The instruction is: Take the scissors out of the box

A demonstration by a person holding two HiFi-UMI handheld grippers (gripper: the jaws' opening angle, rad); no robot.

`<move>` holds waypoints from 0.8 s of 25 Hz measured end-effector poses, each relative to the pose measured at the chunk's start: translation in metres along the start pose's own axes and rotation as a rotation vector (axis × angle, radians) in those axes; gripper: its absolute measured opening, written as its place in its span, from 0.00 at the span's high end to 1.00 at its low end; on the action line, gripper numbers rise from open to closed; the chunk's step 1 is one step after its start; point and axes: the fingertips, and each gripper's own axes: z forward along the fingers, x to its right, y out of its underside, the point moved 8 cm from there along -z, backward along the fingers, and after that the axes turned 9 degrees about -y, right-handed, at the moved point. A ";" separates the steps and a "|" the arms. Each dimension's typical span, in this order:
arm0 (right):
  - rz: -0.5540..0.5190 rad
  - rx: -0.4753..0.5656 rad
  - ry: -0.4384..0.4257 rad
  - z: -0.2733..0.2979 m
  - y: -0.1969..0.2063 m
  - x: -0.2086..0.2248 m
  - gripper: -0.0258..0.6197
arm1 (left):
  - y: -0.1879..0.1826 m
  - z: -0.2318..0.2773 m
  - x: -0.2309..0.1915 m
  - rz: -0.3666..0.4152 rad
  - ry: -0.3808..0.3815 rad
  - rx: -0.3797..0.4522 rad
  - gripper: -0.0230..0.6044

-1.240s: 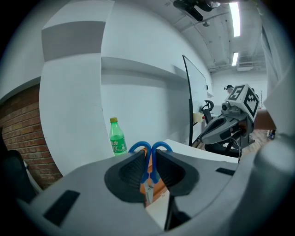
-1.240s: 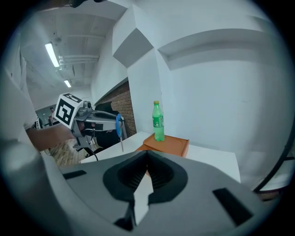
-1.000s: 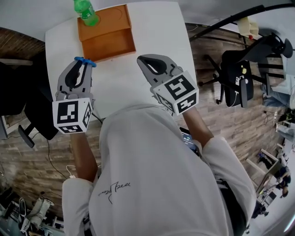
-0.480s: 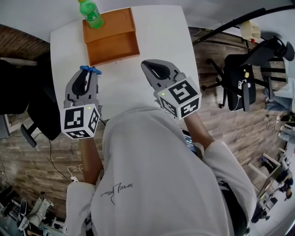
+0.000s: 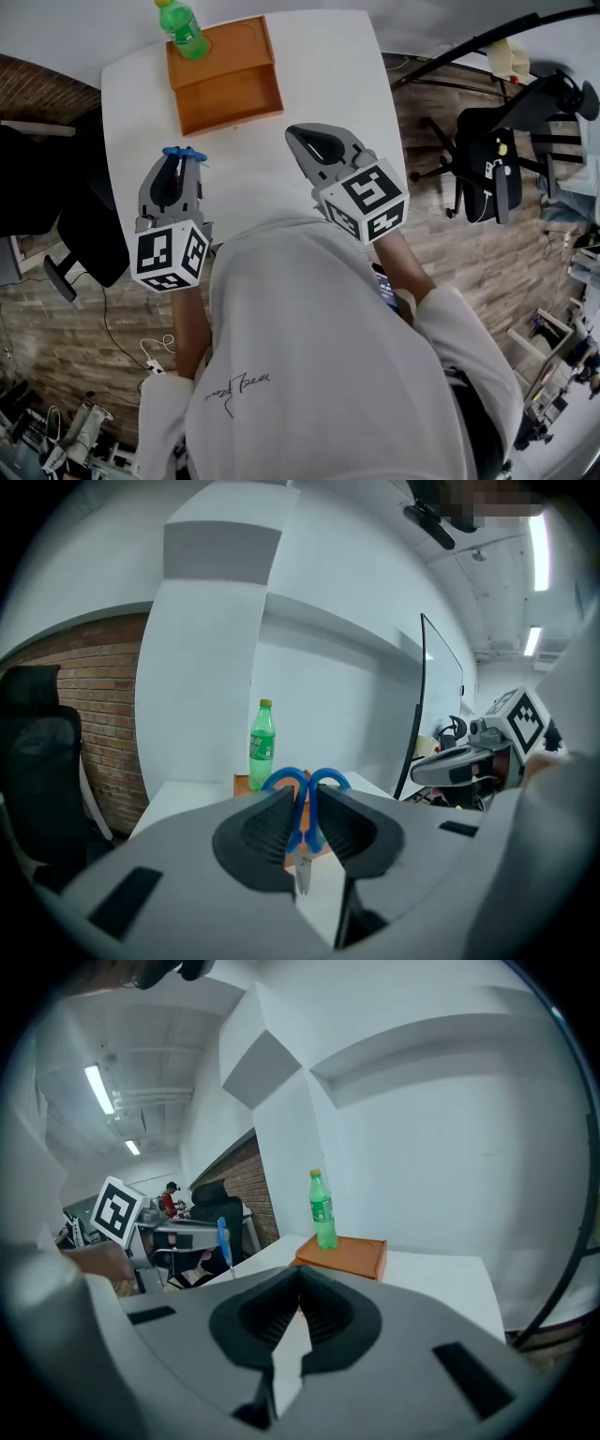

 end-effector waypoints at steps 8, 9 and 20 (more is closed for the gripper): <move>0.002 0.000 -0.014 -0.002 0.001 -0.001 0.95 | 0.003 -0.002 0.008 0.003 0.014 -0.006 0.83; 0.001 -0.002 -0.017 -0.002 0.002 0.000 0.95 | 0.003 -0.002 0.007 0.002 0.015 -0.005 0.83; -0.009 -0.013 -0.078 -0.007 -0.001 -0.003 0.95 | -0.003 -0.007 0.012 0.037 0.016 0.008 0.83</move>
